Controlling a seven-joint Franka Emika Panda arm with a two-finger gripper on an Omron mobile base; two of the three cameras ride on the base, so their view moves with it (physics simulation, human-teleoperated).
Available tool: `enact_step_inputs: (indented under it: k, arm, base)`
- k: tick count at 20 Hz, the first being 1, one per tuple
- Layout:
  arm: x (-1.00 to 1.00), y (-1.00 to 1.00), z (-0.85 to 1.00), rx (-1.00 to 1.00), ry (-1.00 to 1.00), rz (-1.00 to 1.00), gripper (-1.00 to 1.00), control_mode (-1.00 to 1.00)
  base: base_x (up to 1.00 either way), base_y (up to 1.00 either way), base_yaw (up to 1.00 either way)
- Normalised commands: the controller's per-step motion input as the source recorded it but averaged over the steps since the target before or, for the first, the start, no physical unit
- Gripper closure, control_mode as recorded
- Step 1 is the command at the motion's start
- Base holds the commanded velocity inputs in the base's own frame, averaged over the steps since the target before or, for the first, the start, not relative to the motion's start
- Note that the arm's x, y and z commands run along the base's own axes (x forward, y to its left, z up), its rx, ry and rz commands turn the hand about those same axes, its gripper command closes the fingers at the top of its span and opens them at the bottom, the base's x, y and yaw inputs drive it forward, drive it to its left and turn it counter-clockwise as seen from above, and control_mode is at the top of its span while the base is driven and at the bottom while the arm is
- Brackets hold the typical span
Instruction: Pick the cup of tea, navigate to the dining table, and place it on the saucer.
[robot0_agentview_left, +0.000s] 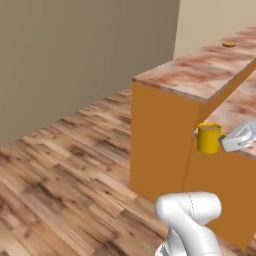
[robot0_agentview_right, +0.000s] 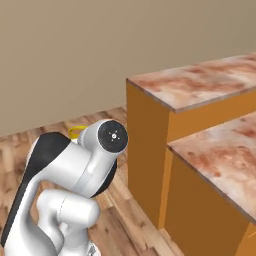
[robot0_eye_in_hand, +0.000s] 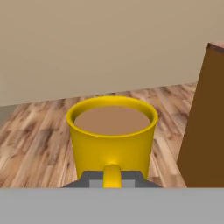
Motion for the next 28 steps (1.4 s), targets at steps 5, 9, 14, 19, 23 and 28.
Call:
enact_step_inputs:
  k: [5, 9, 14, 19, 23, 28]
  arm:
    - [0.0, 0.0, 0.0, 0.0, 0.0, 0.0, 1.0, 1.0]
    - [0.0, 0.0, 0.0, 0.0, 0.0, 0.0, 1.0, 1.0]
    - [0.0, 0.0, 0.0, 0.0, 0.0, 0.0, 1.0, 1.0]
    - [0.0, 0.0, 0.0, 0.0, 0.0, 0.0, 1.0, 1.0]
    - [0.0, 0.0, 0.0, 0.0, 0.0, 0.0, 1.0, 1.0]
    - [0.0, 0.0, 0.0, 0.0, 0.0, 0.0, 1.0, 1.0]
  base:
    - [1.0, 1.0, -0.19]
    - [1.0, 1.0, -0.22]
    - [1.0, 1.0, -0.23]
    - [1.0, 1.0, -0.27]
    - [0.99, 1.0, -0.32]
    - [1.0, 1.0, -0.36]
